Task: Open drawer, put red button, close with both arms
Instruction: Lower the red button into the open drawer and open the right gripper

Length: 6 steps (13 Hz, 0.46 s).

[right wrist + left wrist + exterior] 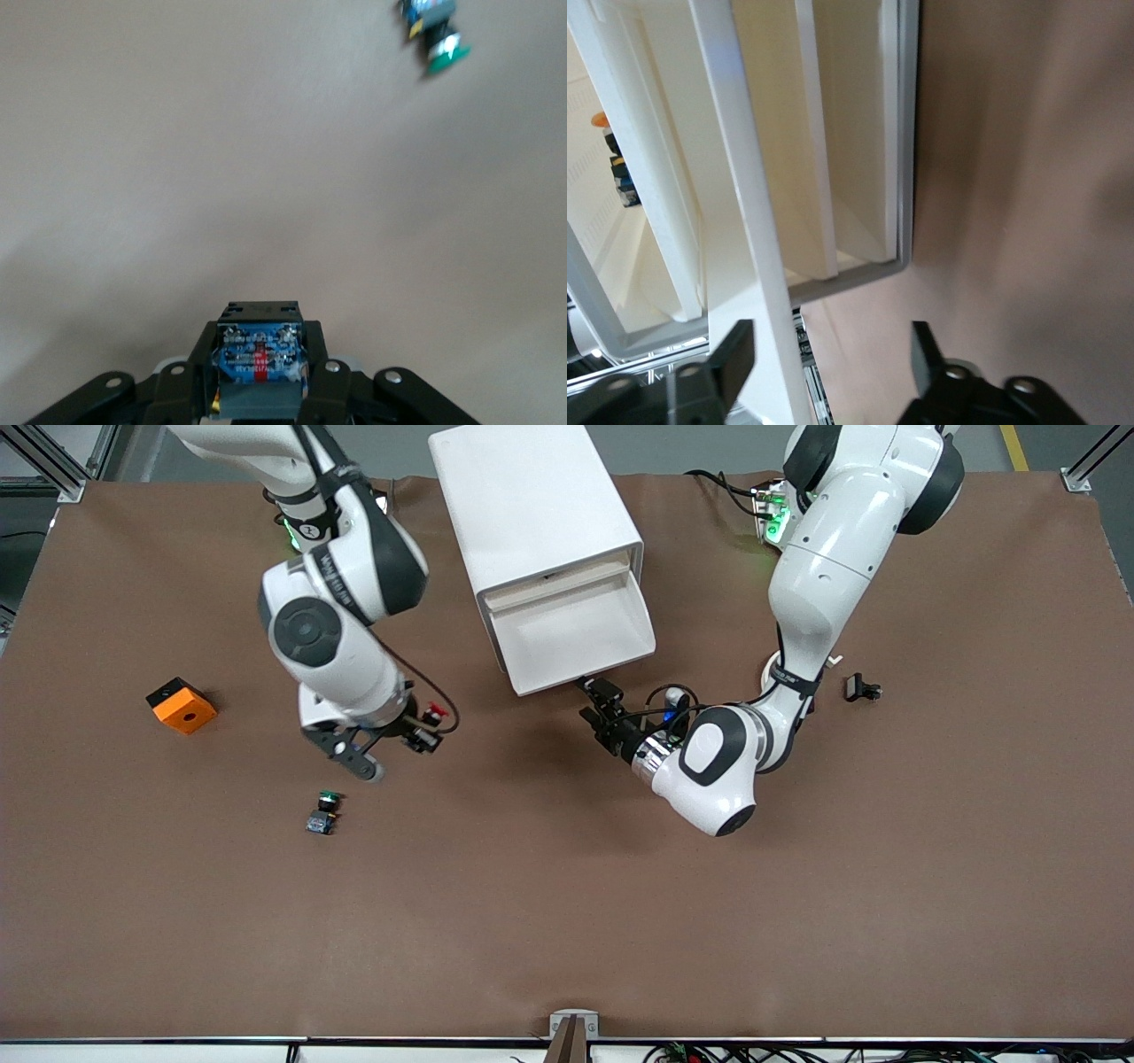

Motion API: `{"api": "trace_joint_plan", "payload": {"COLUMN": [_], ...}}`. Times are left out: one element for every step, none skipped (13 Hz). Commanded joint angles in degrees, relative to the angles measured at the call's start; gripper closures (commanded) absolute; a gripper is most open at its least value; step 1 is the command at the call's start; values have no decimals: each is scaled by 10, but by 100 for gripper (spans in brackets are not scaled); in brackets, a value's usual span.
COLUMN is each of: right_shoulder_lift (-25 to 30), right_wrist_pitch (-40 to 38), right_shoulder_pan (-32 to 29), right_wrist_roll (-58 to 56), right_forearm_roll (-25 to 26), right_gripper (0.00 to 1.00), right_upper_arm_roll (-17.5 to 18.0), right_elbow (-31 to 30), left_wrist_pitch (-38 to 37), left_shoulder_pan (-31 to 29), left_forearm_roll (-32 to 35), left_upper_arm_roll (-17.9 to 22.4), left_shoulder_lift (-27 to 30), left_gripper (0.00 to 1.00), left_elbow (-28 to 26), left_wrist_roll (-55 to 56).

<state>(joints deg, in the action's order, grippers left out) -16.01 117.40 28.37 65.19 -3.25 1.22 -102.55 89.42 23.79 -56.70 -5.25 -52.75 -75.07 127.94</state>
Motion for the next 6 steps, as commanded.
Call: {"api": "trace_joint_plan", "payload": {"right_shoulder_lift": [15,15,14,13,12,11], "right_wrist_pitch": [-1,2,5,6,11,19], "right_shoulder_pan": [74,98,120,146,163,177], "right_wrist_roll": [106,145,177,210,229,252], "right_forearm_roll": [-2,-1,-1,4,7,6], "right_gripper": [100,100,100,100,100,100], "right_upper_arm_roll": [-8,-8,-8,-8,-9,-9], "right_elbow": [-2,0,5,8,8,4], "left_wrist_pitch": [-3,-3,-4,-4,-6,-6], "left_shoulder_pan": [-7,-15,-25,-37,-43,-46], "left_forearm_roll": [18,18,19,20,25,48], "left_upper_arm_roll": [9,9,10,12,16,15], "left_shoulder_lift": [-3,-2,-2,3,10,14], "left_gripper": [0,0,0,0,0,0], "left_elbow": [36,38,38,38,38,39], "left_wrist_roll": [-8,-13,-20,-33,-50,-67]}}
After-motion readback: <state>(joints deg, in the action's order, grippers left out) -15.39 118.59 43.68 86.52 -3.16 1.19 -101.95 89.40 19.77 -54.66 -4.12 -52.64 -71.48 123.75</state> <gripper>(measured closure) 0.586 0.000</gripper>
